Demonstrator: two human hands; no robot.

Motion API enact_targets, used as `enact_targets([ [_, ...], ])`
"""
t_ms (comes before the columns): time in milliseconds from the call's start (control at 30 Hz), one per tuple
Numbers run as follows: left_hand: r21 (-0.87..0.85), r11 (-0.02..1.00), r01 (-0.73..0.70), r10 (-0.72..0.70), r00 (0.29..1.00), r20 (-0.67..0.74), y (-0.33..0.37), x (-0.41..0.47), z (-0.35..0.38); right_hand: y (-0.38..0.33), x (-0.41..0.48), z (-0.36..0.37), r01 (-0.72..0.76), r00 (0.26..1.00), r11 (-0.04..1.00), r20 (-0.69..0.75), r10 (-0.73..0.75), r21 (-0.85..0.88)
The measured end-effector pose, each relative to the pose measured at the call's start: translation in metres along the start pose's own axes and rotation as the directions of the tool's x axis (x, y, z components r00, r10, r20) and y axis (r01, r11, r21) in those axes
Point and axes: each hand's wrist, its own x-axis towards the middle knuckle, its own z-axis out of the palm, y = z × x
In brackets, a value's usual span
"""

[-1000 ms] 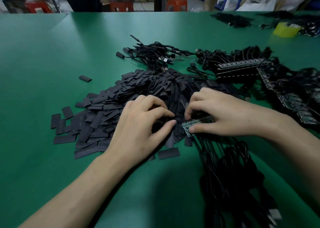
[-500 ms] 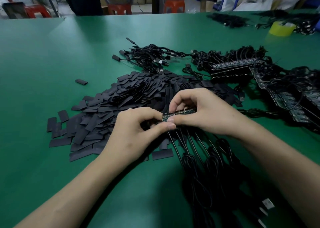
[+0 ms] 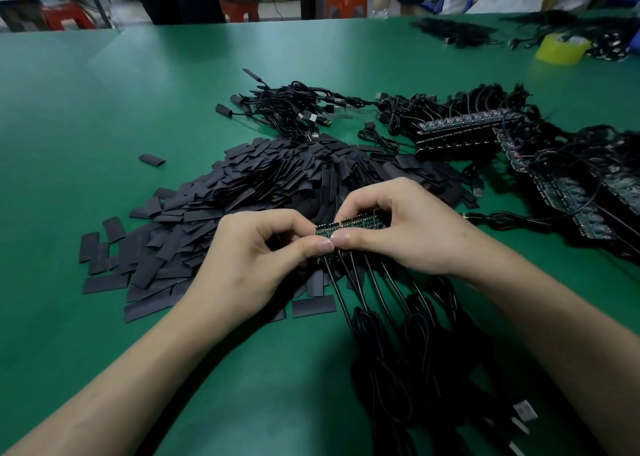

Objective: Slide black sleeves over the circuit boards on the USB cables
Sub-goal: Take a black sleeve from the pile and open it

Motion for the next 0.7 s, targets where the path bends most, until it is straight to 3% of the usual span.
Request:
enact_targets([
  [267,-0.193,0.979,0.067,-0.051,0.995,0.089,0.0049,0.0016,-0.003,0.0033,0.0005,0.0014,0.034,0.999,0.991,0.034,-0.039,0.131],
  [700,-0.213,0.975,0.069,-0.034,0.986,0.165,0.0046,0.0044,-0.0071,0.0094,0.0015,0.005,0.063,0.994,0.961,0.074,-0.086,0.269],
])
